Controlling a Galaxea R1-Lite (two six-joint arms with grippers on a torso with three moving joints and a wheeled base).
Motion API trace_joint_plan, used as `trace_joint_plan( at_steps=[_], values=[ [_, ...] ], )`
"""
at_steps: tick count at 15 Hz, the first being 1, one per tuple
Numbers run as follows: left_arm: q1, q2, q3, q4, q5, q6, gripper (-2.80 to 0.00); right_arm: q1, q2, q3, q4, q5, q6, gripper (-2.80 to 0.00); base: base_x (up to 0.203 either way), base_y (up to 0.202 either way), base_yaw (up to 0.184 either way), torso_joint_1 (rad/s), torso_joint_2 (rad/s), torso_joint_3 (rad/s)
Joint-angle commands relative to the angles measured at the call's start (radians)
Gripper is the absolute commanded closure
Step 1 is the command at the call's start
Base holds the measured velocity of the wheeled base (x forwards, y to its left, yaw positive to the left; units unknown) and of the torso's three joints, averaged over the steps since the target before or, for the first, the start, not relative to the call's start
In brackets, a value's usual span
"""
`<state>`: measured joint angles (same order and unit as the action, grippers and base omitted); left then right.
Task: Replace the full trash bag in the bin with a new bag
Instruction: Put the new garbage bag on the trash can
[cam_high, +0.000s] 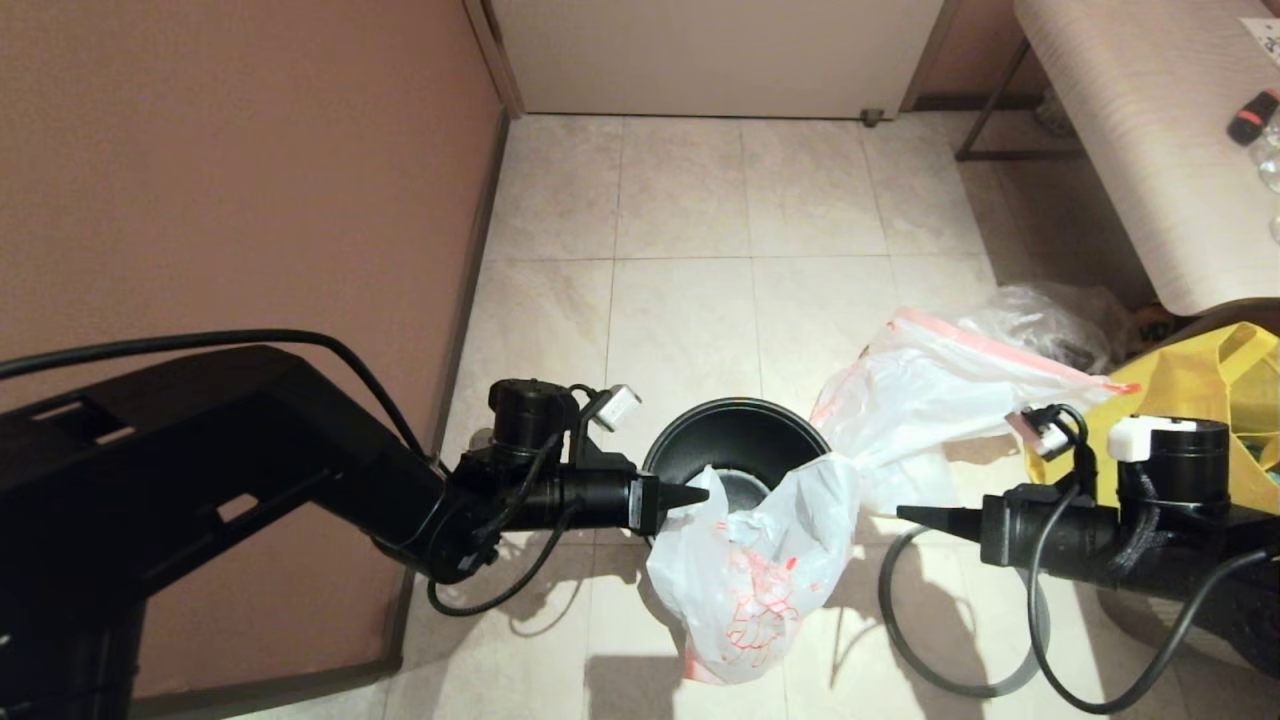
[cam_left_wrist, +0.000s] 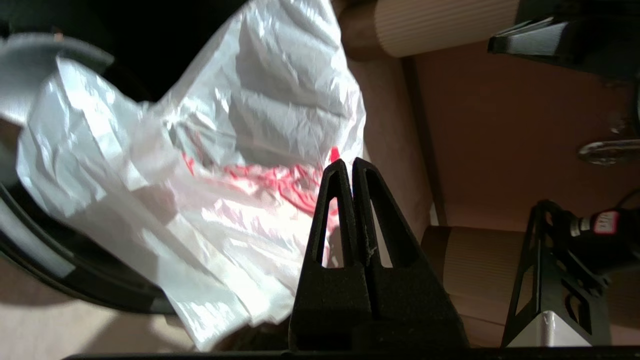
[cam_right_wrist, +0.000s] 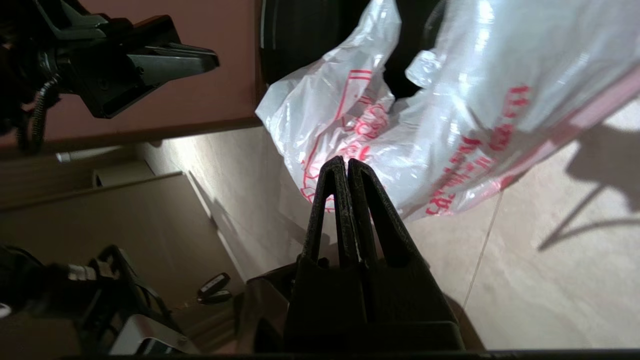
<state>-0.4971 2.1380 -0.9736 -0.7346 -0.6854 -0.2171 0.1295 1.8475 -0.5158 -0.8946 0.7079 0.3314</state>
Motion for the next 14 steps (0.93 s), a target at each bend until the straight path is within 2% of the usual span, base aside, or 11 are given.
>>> trace_joint_plan(
  at_steps=[1,2,4,6,7,8,10,12,13,14],
  values=[
    [-0.072,-0.080,0.064,-0.002,0.070,-0.015,0.00,0.055,0.065,0.056,-0.105,-0.021,-0.023,0.00,0.000,0.000,0.000,0.000,0.00,0.000],
    [-0.145,-0.121,0.103,-0.004,0.094,-0.042,0.00,0.089,0.105,0.074,-0.208,-0.099,-0.043,0.00,0.000,0.000,0.000,0.000,0.00,0.000],
    [-0.299,-0.175,0.155,-0.036,0.099,-0.072,0.00,0.126,0.161,0.056,-0.349,-0.288,-0.030,0.00,0.000,0.000,0.000,0.000,0.00,0.000],
    [-0.454,-0.168,0.159,-0.041,0.118,-0.102,0.00,0.143,0.142,0.039,-0.317,-0.303,-0.012,0.00,0.000,0.000,0.000,0.000,0.00,0.000],
    [-0.496,-0.129,0.126,-0.035,0.181,-0.149,0.00,0.152,0.127,0.013,-0.245,-0.305,0.001,0.00,0.000,0.000,0.000,0.000,0.00,0.000],
    [-0.523,-0.103,0.053,-0.031,0.287,-0.199,0.00,0.164,0.112,-0.019,-0.170,-0.308,0.011,0.00,0.000,0.000,0.000,0.000,0.00,0.000],
    [-0.552,-0.029,-0.149,0.025,0.484,-0.241,0.00,0.188,0.096,-0.091,-0.003,-0.311,0.018,0.00,0.000,0.000,0.000,0.000,0.00,0.000],
    [-0.565,0.053,-0.378,0.214,0.701,-0.259,0.00,0.226,0.083,-0.148,0.137,-0.323,0.056,0.00,0.000,0.000,0.000,0.000,0.00,0.000],
    [-0.566,0.086,-0.463,0.327,0.822,-0.265,0.00,0.226,0.101,-0.183,0.175,-0.359,0.083,0.00,0.000,0.000,0.000,0.000,0.00,0.000],
    [-0.558,0.106,-0.520,0.448,0.909,-0.267,0.00,0.238,0.112,-0.208,0.228,-0.422,0.094,0.00,0.000,0.000,0.000,0.000,0.00,0.000]
  ],
)
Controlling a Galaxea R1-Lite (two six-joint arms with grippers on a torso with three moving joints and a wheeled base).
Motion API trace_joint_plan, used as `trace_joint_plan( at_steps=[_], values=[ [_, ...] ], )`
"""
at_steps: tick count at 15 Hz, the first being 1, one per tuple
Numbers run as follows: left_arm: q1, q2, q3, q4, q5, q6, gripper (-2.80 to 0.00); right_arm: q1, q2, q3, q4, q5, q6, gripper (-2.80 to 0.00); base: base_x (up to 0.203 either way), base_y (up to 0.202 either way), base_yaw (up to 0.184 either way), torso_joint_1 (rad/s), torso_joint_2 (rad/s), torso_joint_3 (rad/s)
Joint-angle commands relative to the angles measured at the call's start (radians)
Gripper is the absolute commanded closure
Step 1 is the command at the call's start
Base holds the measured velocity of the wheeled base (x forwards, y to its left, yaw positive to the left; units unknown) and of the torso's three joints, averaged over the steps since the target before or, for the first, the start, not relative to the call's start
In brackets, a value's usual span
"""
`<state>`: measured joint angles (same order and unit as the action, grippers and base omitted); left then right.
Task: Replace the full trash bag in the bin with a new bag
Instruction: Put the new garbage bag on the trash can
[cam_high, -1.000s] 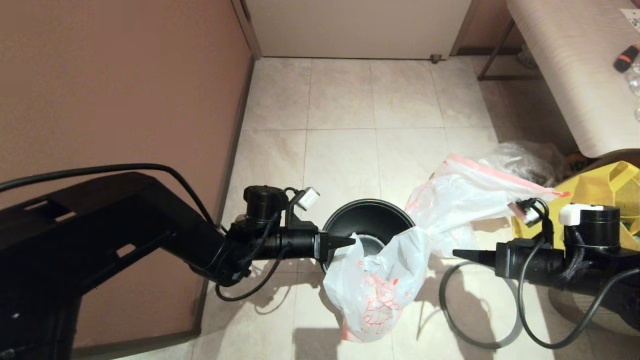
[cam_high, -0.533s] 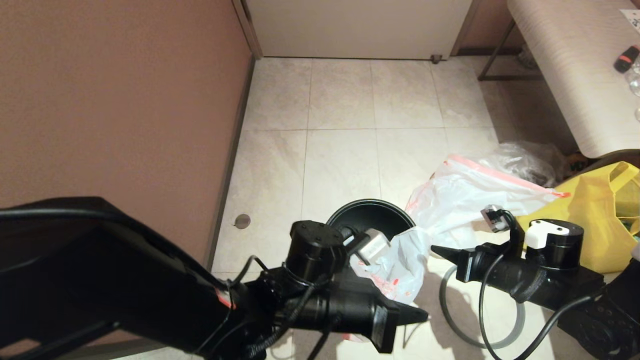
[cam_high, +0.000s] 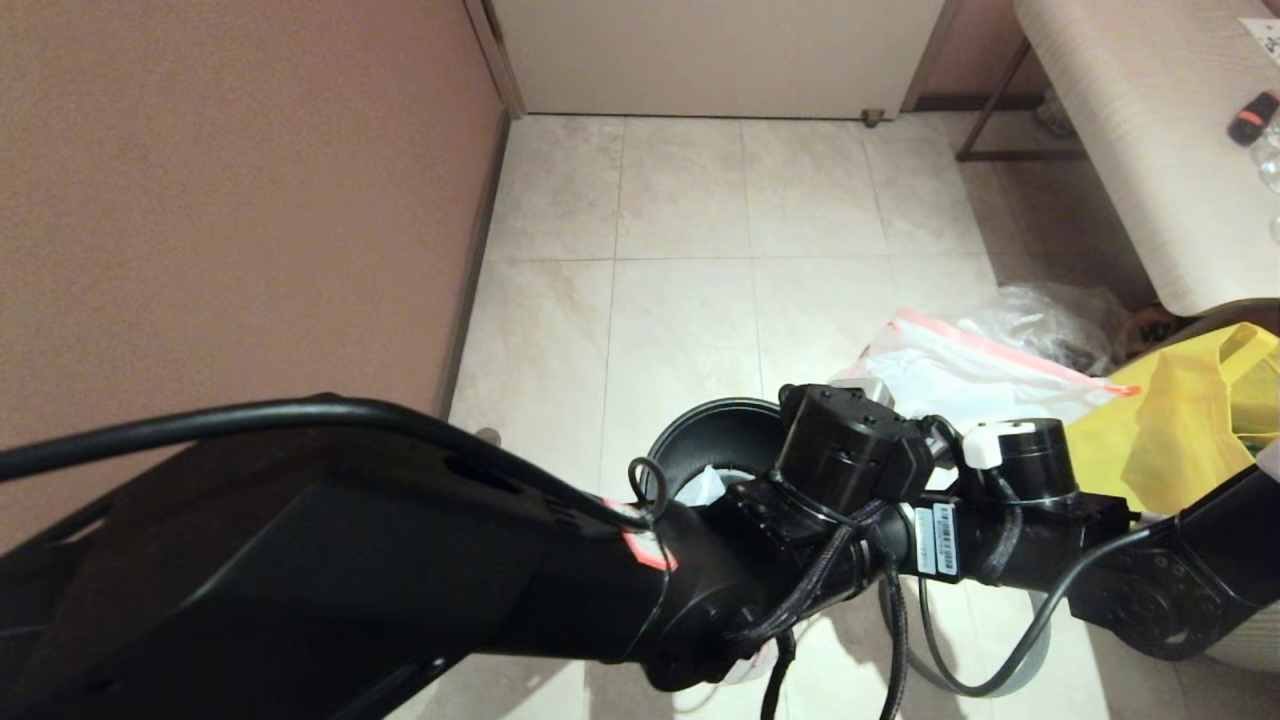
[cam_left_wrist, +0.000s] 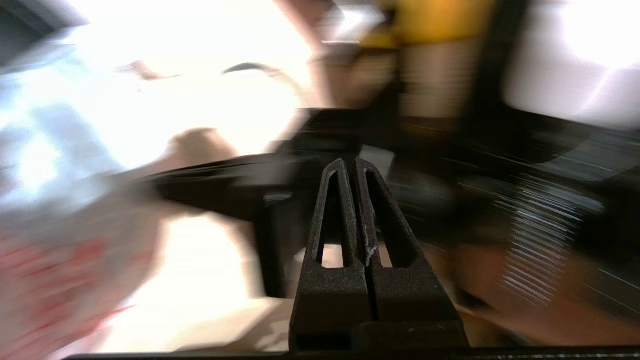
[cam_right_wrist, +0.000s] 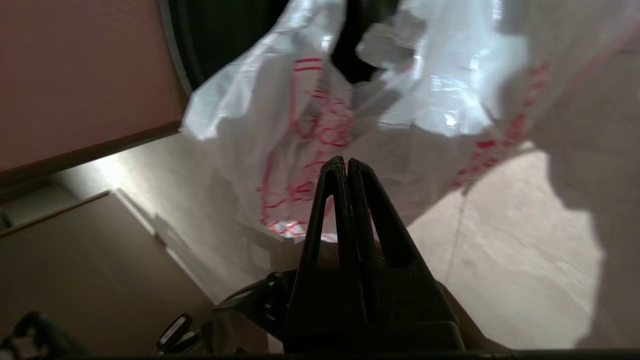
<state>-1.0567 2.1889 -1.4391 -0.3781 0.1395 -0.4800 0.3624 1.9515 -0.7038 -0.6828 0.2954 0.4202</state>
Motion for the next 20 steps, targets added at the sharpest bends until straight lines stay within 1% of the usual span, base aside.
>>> trace_joint_plan(
  at_steps=[1,3,5,7,8,9,11,12,13,14,15,16,18,19,20],
  values=[
    [0.007,0.065,-0.085,0.180,0.121,-0.002,0.00,0.034,0.014,-0.034,0.058,-0.051,-0.009,0.00,0.000,0.000,0.000,0.000,0.00,0.000],
    [0.012,0.050,-0.135,0.292,0.136,-0.005,0.00,0.049,0.048,-0.044,0.074,-0.113,-0.094,0.00,0.000,0.000,0.000,0.000,0.00,0.000],
    [0.014,0.050,-0.178,0.310,0.142,-0.014,0.00,0.055,0.045,-0.044,0.052,-0.150,-0.100,0.00,0.000,0.000,0.000,0.000,0.00,0.000],
    [0.014,0.049,-0.207,0.342,0.149,-0.017,0.00,0.057,0.083,-0.031,-0.085,-0.213,-0.108,0.00,0.000,0.000,0.000,0.000,0.00,0.000],
    [0.017,0.046,-0.221,0.367,0.149,-0.017,0.00,0.060,0.114,-0.027,-0.165,-0.224,-0.115,0.00,0.000,0.000,0.000,0.000,0.00,0.000],
    [0.021,0.036,-0.234,0.397,0.148,-0.017,0.00,0.061,0.154,-0.024,-0.271,-0.229,-0.124,0.00,0.000,0.000,0.000,0.000,0.00,0.000],
    [0.011,0.034,-0.261,0.417,0.145,-0.016,0.00,0.058,0.195,0.014,-0.488,-0.259,-0.144,0.00,0.000,0.000,0.000,0.000,0.00,0.000],
    [0.002,0.035,-0.280,0.419,0.140,-0.017,0.00,0.056,0.188,0.036,-0.531,-0.278,-0.153,0.00,0.000,0.000,0.000,0.000,0.00,0.000],
    [-0.002,0.034,-0.286,0.418,0.137,-0.016,0.00,0.053,0.152,0.050,-0.491,-0.290,-0.159,0.00,0.000,0.000,0.000,0.000,0.00,0.000],
    [-0.005,0.029,-0.292,0.418,0.140,-0.012,0.00,0.050,0.106,0.055,-0.396,-0.312,-0.171,0.00,0.000,0.000,0.000,0.000,0.00,0.000],
    [0.003,0.015,-0.306,0.420,0.141,-0.010,0.00,0.046,0.063,0.056,-0.328,-0.362,-0.186,0.00,0.000,0.000,0.000,0.000,0.00,0.000],
    [0.024,0.007,-0.318,0.428,0.142,-0.009,0.00,0.039,0.048,0.052,-0.300,-0.389,-0.190,0.00,0.000,0.000,0.000,0.000,0.00,0.000],
    [0.098,-0.034,-0.342,0.497,0.141,-0.009,0.00,0.001,0.077,0.030,-0.270,-0.361,-0.185,0.00,0.000,0.000,0.000,0.000,0.00,0.000],
    [0.135,-0.062,-0.344,0.535,0.138,-0.010,0.00,-0.022,0.088,0.016,-0.225,-0.325,-0.185,0.00,0.000,0.000,0.000,0.000,0.00,0.000],
    [0.166,-0.078,-0.337,0.565,0.136,-0.015,0.00,-0.051,0.089,0.010,-0.197,-0.267,-0.185,0.00,0.000,0.000,0.000,0.000,0.00,0.000]
  ],
)
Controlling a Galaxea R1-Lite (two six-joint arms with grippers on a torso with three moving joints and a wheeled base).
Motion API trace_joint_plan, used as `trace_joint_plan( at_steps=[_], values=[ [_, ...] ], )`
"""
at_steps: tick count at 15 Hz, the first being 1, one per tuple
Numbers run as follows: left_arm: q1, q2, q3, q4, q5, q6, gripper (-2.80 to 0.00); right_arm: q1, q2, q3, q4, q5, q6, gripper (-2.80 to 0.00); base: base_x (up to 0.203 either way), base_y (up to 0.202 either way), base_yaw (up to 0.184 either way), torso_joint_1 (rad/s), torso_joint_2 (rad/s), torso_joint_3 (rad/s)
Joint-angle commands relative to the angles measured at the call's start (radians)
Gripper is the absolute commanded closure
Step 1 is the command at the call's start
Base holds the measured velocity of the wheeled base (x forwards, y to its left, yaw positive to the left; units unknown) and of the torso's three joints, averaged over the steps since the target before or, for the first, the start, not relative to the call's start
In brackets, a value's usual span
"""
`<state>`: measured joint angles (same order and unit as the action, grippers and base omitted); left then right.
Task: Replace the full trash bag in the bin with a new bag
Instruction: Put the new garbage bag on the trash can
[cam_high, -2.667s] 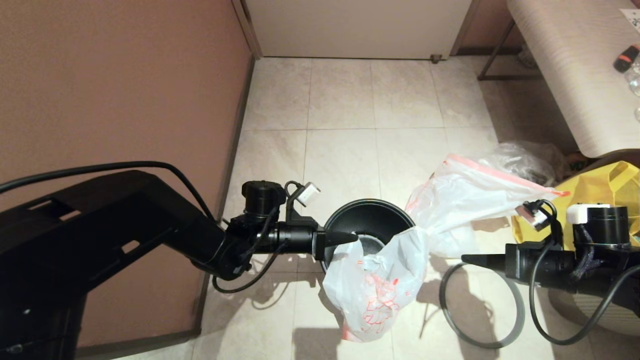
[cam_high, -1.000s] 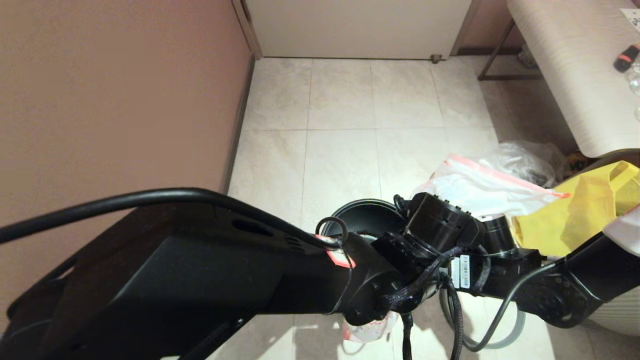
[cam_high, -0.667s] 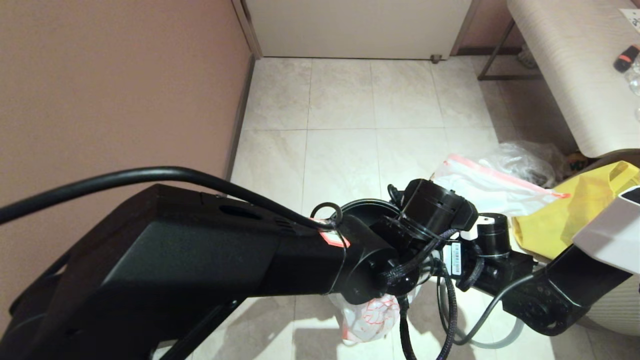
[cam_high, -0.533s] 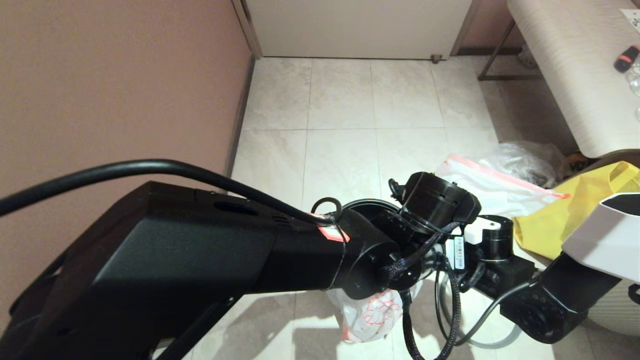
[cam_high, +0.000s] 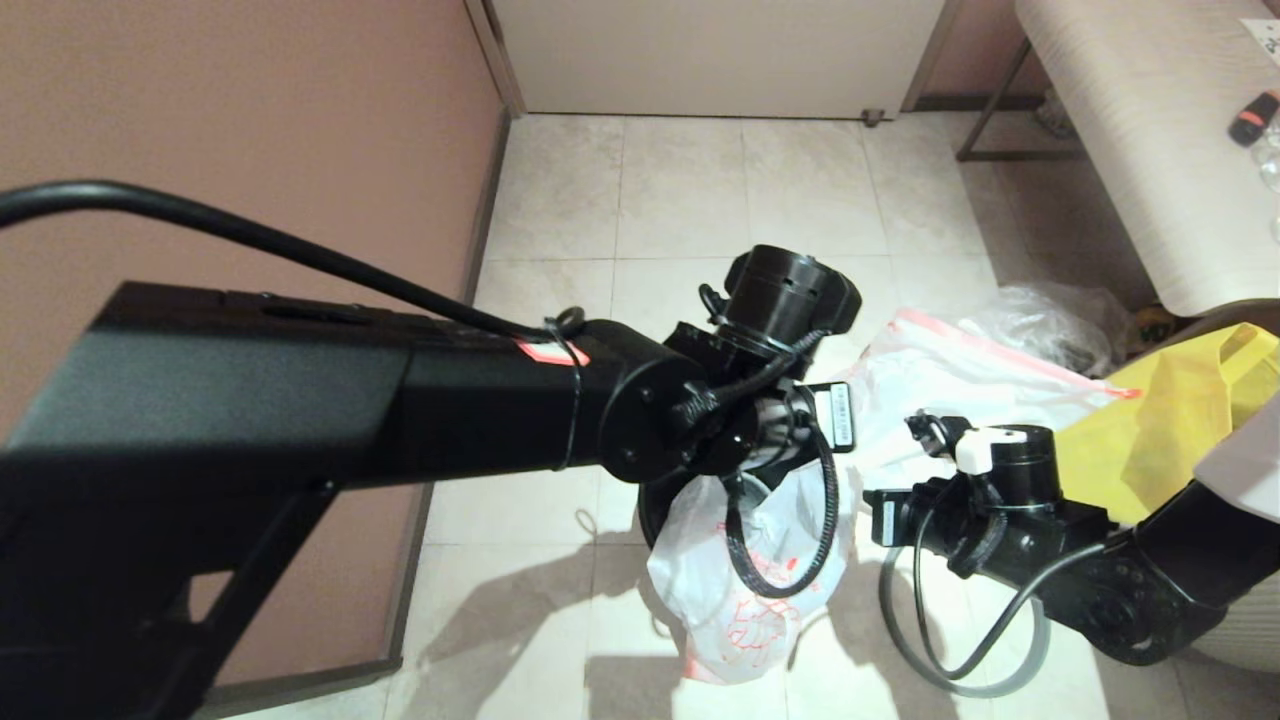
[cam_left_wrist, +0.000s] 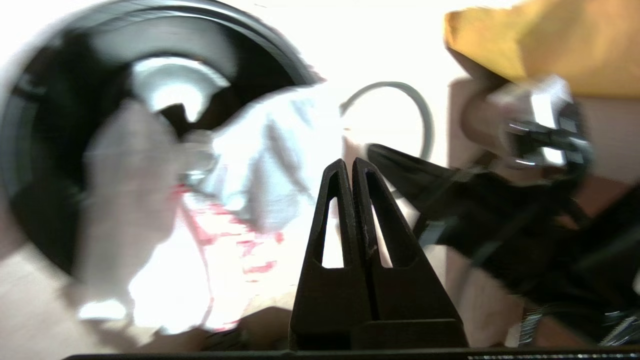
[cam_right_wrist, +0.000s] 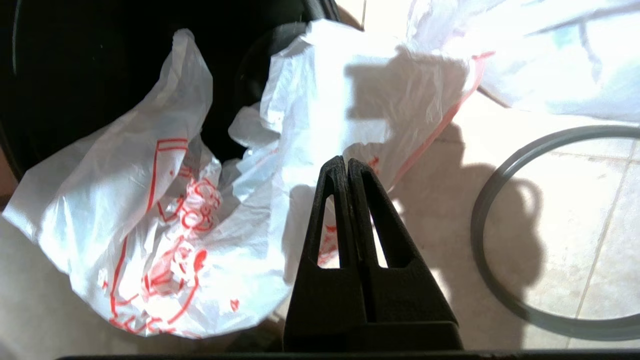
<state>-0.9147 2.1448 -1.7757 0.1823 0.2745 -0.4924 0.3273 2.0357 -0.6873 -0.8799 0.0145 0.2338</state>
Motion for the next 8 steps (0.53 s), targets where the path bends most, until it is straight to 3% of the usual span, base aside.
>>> trace_joint_plan(
  at_steps=[1,4,8],
  values=[
    [0.041,-0.044,0.018,0.020,0.000,-0.007,0.00,-0.041,0.000,-0.010,0.013,0.056,0.001,0.00,0.000,0.000,0.000,0.000,0.00,0.000],
    [0.057,-0.082,0.106,0.020,-0.003,-0.025,0.00,-0.096,-0.043,-0.106,0.161,0.084,-0.011,0.00,0.000,0.000,0.000,0.000,0.00,0.000],
    [0.116,-0.089,0.134,0.036,-0.007,-0.016,0.00,-0.201,0.060,-0.511,0.644,0.194,-0.016,0.00,0.000,0.000,0.000,0.000,0.00,0.000]
  ],
)
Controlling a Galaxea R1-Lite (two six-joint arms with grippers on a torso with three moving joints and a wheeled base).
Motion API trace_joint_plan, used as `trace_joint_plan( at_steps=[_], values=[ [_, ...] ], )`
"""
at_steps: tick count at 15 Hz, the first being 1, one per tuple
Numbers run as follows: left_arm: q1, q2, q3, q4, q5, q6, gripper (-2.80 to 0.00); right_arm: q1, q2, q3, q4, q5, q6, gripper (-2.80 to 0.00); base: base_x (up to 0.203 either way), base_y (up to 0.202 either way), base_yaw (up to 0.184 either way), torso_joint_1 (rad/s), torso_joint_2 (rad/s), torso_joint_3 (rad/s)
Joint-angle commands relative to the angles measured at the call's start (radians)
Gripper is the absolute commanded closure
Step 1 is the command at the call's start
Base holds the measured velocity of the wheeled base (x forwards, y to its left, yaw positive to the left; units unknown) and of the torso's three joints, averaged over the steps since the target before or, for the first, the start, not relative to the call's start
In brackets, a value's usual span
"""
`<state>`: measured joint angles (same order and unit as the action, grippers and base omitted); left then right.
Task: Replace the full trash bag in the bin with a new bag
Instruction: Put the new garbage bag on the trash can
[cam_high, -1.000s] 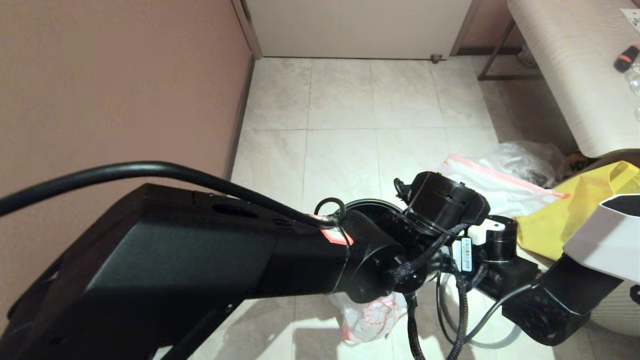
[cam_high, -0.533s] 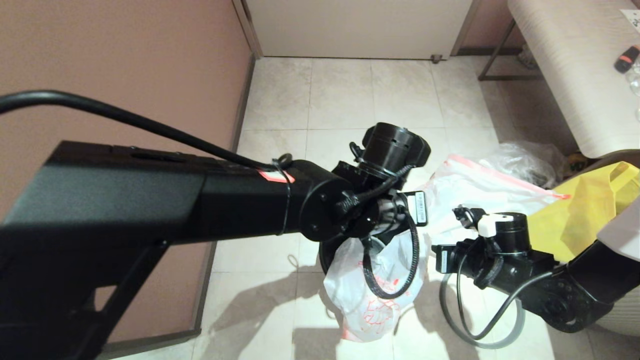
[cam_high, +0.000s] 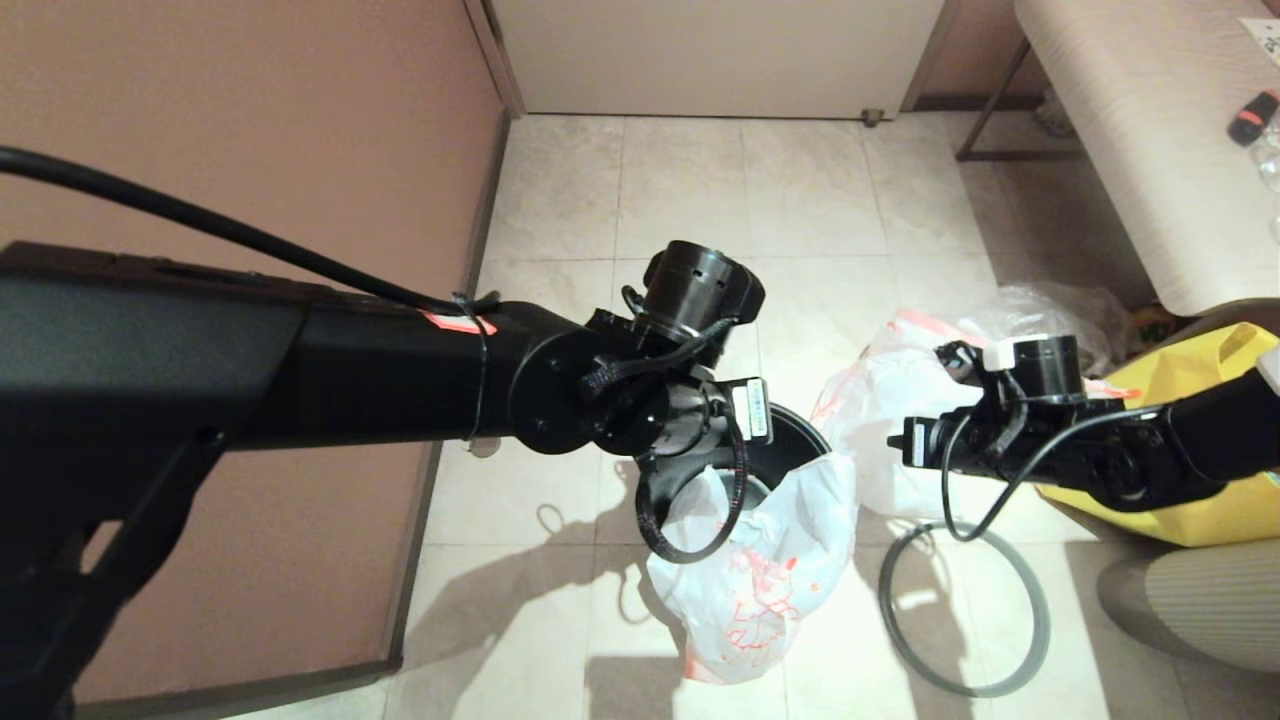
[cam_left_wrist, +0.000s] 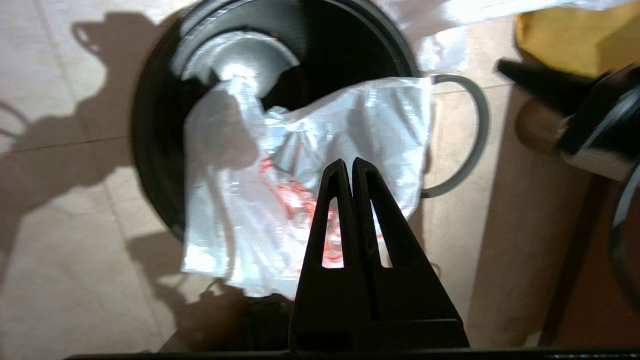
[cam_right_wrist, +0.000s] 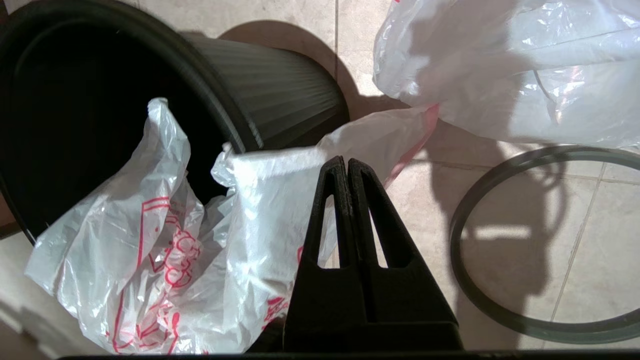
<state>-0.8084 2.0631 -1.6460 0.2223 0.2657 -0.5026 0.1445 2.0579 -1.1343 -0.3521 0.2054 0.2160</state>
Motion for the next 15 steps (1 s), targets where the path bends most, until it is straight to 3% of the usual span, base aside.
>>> trace_joint_plan(
  at_steps=[1,4,6,9,12,15],
  values=[
    [0.028,-0.010,0.002,0.033,0.003,0.008,0.00,-0.046,0.093,-0.185,0.255,0.048,0.000,0.00,0.000,0.000,0.000,0.000,0.00,0.000],
    [0.072,-0.031,0.006,0.101,0.004,0.019,0.00,-0.101,0.276,-0.601,0.584,0.183,-0.020,0.00,0.000,0.000,0.000,0.000,0.00,0.000],
    [0.070,-0.056,0.024,0.107,0.006,0.019,0.00,-0.141,0.374,-0.812,0.711,0.278,-0.057,0.00,0.000,0.000,0.000,0.000,0.00,0.000],
    [0.042,-0.082,0.025,0.103,0.023,0.019,0.00,-0.210,0.456,-0.843,0.834,0.427,-0.154,0.00,0.000,0.000,0.000,0.000,0.00,0.000],
    [0.028,-0.117,0.035,0.106,0.036,0.020,0.00,-0.231,0.461,-0.841,0.928,0.395,-0.257,0.00,0.000,0.000,0.000,0.000,0.00,0.000],
    [0.007,-0.139,0.037,0.101,0.051,0.019,0.00,-0.248,0.464,-0.832,0.927,0.405,-0.305,0.00,0.000,0.000,0.000,0.000,0.00,0.000]
  ],
)
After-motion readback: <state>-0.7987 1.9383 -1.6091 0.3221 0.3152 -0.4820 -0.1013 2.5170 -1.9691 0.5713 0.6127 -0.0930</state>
